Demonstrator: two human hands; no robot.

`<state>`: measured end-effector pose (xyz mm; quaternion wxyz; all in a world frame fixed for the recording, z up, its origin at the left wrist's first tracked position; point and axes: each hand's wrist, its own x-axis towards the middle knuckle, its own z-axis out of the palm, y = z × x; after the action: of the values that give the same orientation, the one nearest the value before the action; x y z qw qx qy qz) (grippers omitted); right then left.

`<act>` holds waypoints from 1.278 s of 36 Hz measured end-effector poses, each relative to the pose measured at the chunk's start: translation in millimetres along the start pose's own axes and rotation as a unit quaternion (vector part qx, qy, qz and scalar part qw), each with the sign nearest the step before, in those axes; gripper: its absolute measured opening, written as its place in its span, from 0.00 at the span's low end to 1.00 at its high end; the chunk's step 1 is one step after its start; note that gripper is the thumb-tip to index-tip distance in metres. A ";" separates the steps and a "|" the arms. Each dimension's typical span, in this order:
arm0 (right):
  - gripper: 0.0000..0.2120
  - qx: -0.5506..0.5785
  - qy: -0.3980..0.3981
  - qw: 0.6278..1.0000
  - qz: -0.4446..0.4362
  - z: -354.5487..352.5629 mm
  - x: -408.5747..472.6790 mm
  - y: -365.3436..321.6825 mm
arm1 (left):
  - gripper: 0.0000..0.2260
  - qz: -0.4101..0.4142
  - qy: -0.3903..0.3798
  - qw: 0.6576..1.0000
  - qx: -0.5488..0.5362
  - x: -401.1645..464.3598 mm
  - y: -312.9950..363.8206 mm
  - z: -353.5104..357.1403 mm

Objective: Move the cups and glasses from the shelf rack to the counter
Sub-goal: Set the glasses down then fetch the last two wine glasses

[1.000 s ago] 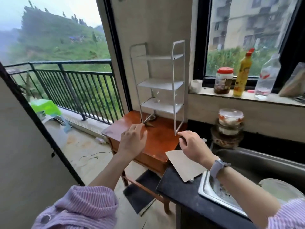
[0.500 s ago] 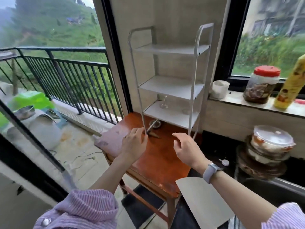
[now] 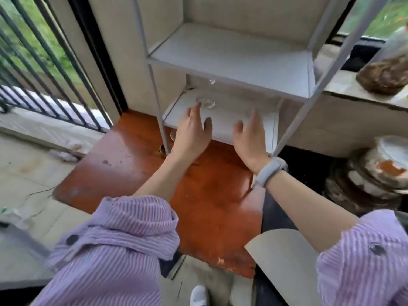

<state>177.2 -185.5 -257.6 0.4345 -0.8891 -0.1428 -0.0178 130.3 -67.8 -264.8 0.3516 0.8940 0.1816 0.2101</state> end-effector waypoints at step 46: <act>0.09 0.189 0.038 0.978 0.075 -84.1 -186.3 87.0 | 0.08 -0.041 -0.134 0.962 -0.235 -174.6 49.0 45.8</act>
<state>29.9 -345.9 -301.1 0.6001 -0.7976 -0.0602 0.0086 14.3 -209.2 -304.0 0.5808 0.7983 0.1147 0.1111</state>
